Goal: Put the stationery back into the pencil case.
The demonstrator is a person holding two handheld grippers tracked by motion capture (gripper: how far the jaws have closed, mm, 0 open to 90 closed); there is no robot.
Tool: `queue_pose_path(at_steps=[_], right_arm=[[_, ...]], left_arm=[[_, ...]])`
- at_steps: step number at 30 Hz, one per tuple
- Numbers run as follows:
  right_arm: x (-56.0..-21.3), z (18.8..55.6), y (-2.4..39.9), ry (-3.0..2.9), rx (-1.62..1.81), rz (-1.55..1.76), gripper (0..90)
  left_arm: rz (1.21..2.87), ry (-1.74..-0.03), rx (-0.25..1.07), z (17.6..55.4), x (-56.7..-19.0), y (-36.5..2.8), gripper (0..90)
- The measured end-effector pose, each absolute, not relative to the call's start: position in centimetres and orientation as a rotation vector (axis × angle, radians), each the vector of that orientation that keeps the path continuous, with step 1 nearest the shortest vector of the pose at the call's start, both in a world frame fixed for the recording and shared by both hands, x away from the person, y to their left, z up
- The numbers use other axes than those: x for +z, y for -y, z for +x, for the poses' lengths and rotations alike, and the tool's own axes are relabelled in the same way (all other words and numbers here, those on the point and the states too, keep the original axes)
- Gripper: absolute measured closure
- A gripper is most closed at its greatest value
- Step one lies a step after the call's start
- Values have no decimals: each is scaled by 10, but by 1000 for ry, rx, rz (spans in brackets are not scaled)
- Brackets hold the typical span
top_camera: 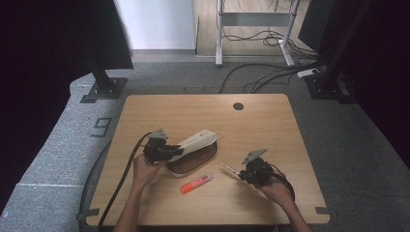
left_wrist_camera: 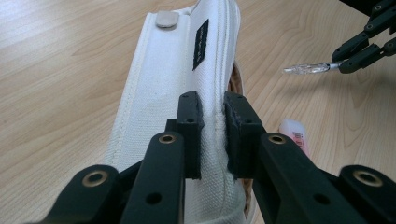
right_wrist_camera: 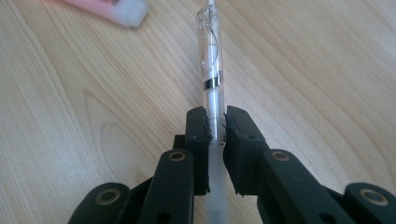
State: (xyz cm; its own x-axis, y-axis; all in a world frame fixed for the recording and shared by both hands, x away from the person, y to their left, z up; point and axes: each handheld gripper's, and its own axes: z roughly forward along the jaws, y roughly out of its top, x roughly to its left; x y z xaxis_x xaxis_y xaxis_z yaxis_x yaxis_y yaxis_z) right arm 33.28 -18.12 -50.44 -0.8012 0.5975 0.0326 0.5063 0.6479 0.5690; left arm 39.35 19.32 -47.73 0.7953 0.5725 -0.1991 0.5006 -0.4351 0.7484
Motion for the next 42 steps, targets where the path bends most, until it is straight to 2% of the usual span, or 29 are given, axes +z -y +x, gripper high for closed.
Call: queue_pose_path(at_steps=[17, 42], right_arm=[[-490, 356, 160, -2713, 896, 862, 782], [-496, 392, 110, -2773, 914, 780, 782]], left_arm=[[2103, -791, 110, 393, -476, -193, 776], [2108, -783, 98, 392, -475, -193, 773]])
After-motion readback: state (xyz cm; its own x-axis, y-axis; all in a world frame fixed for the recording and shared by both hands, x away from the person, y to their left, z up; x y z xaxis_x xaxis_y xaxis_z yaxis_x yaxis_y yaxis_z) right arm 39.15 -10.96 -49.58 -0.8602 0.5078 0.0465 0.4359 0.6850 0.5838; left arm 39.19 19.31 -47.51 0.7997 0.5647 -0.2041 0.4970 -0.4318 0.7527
